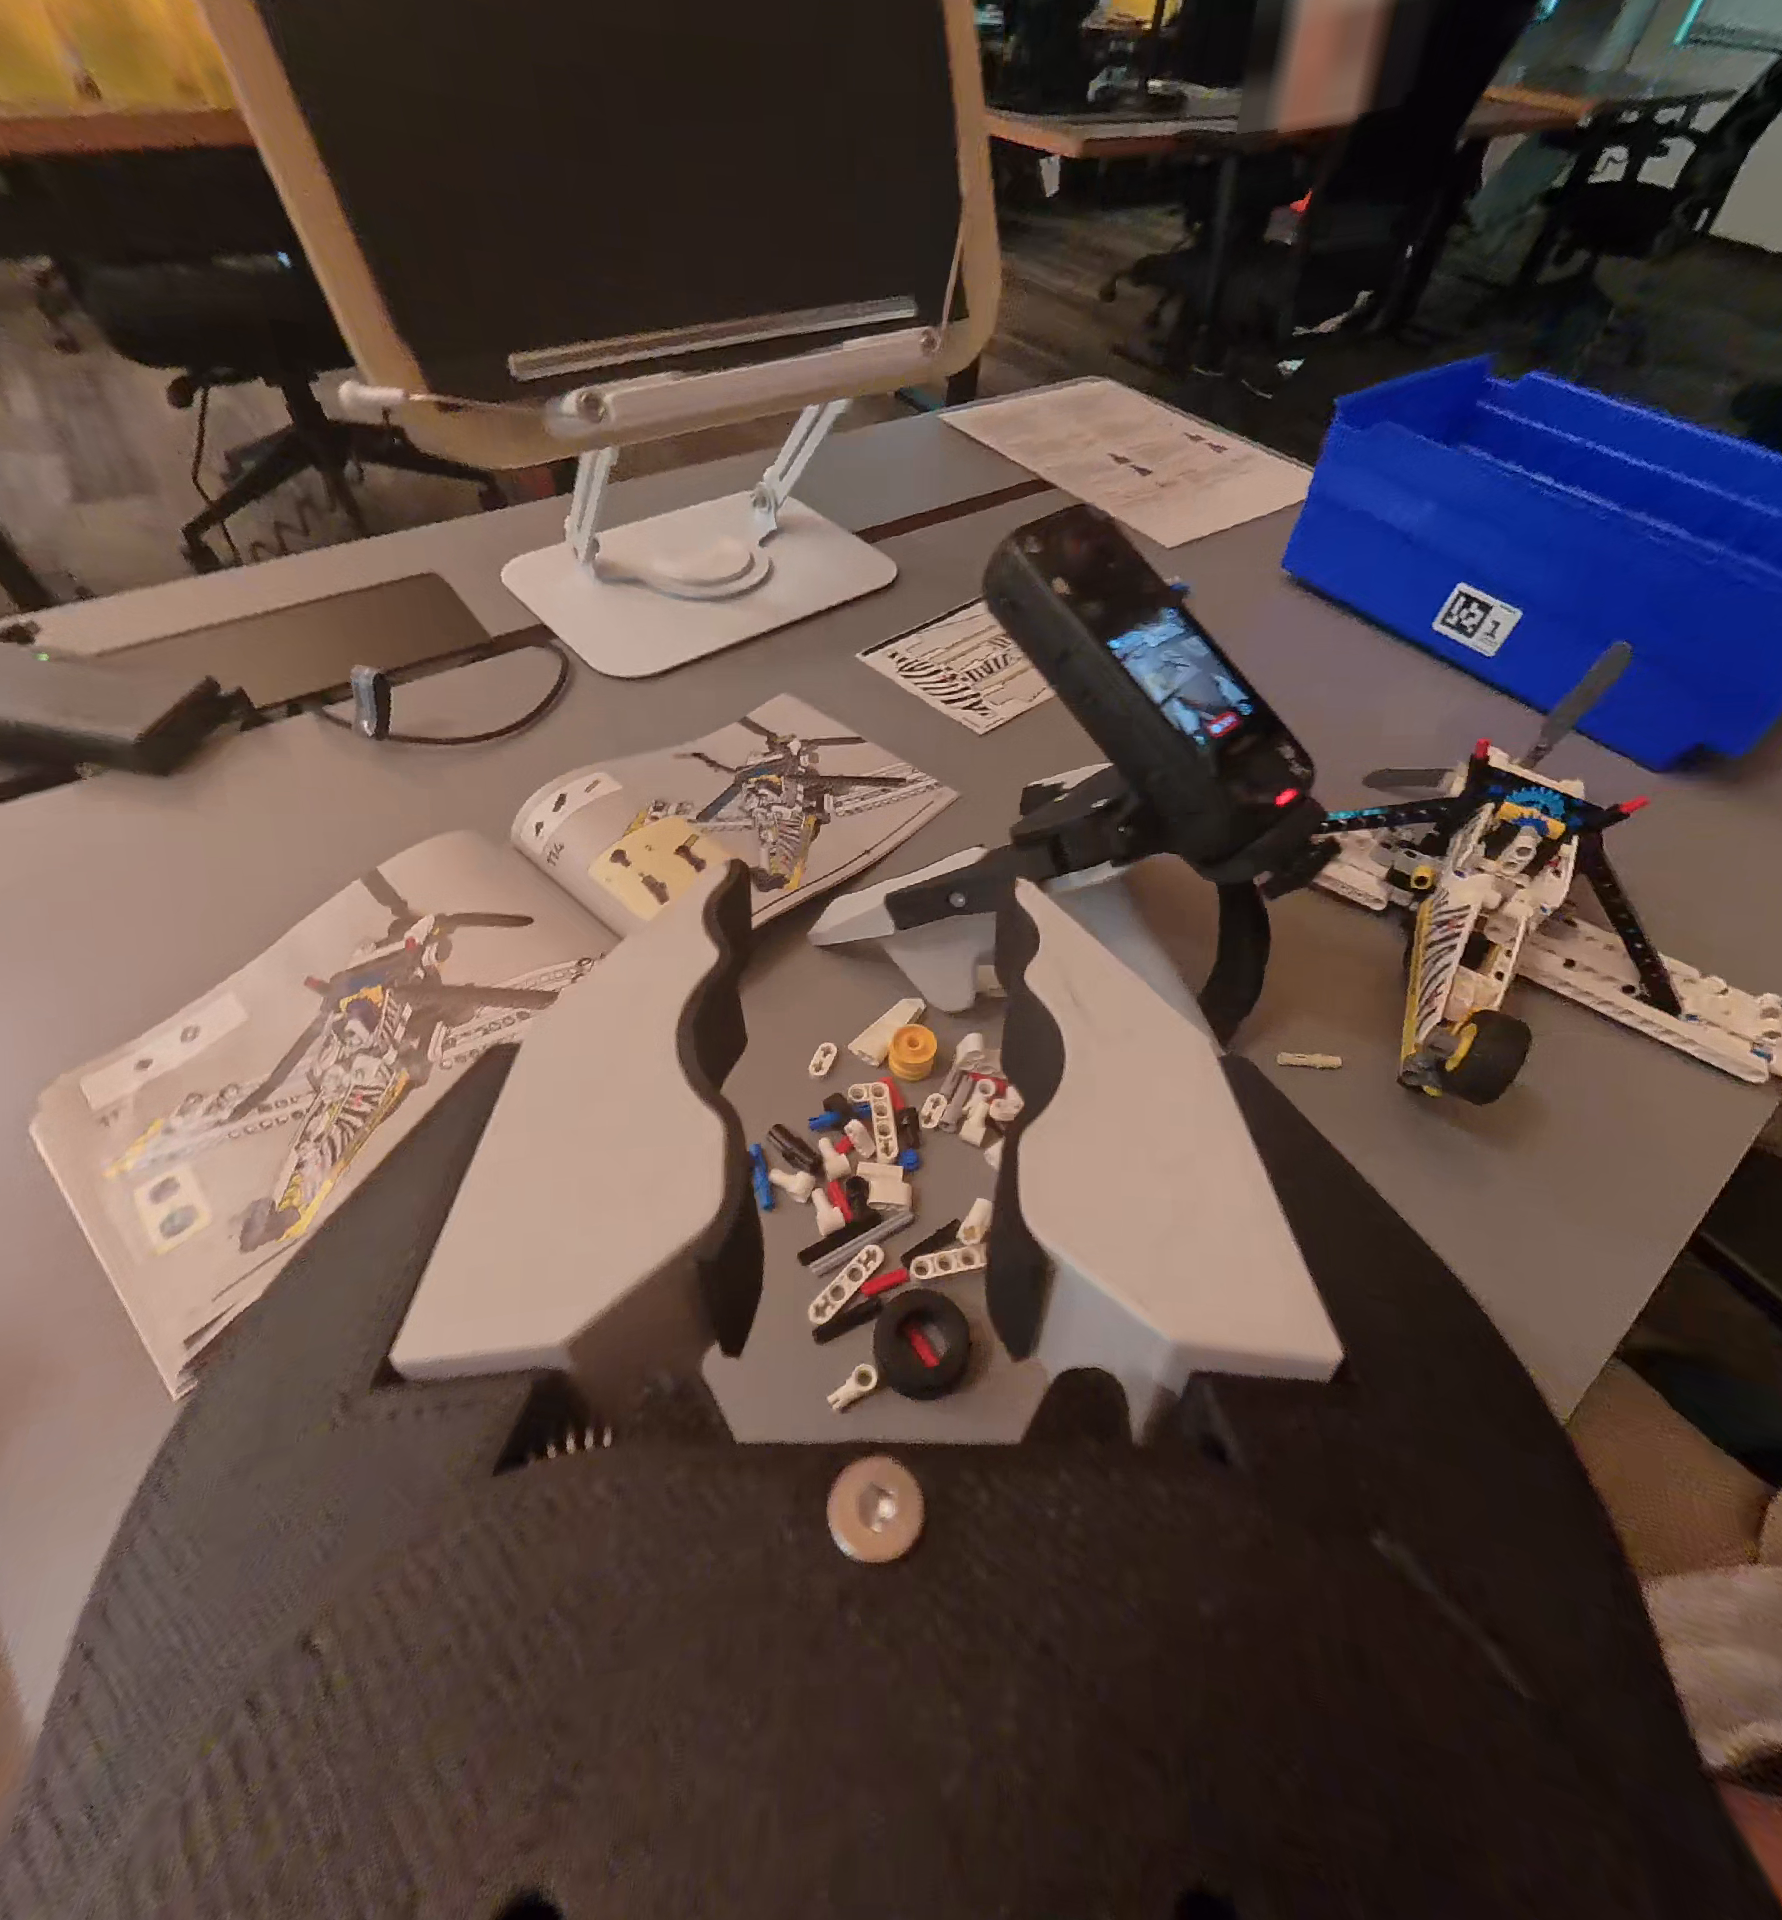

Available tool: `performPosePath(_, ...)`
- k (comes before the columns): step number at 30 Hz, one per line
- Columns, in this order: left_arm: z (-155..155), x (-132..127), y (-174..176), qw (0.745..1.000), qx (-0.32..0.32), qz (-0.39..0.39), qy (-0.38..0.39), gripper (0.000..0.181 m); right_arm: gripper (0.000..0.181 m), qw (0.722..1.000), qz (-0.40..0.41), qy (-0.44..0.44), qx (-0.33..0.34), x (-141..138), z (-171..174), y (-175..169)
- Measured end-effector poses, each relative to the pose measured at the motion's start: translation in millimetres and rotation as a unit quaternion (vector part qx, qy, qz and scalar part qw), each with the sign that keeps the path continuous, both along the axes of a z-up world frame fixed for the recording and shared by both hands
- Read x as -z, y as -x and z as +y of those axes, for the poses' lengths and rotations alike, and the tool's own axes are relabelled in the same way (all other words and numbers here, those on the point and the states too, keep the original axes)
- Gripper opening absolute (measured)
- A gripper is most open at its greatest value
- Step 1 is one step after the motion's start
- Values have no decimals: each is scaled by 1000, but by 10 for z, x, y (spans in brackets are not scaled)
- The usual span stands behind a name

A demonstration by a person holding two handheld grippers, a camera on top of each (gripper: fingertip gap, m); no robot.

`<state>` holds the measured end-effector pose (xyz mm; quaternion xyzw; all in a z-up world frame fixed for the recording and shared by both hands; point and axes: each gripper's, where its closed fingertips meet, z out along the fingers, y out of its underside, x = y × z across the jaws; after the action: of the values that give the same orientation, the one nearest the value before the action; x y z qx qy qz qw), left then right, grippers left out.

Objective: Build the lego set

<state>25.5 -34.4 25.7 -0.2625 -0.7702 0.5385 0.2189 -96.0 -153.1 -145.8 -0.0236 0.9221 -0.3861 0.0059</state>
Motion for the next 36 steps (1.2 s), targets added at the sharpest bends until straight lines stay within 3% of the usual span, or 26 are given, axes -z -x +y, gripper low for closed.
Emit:
performPosePath(14, 316, -93, 362, 996, 34, -46, 63, 43, 134, 1000, 0, 0, 0, 1, -1, -1)
performPosePath(21, 447, -43, 524, 996, 64, -39, 54, 43, 134, 1000, 0, 0, 0, 2, -3, -1)
performPosePath(26, 682, -6, 760, 989, 143, 32, -13, 38, 134, 1000, 0, 0, 0, 2, -3, -1)
performPosePath(36, 760, -12, 818, 988, 149, 24, 0, 37, 134, 1000, 0, 0, 0, 3, -4, 0)
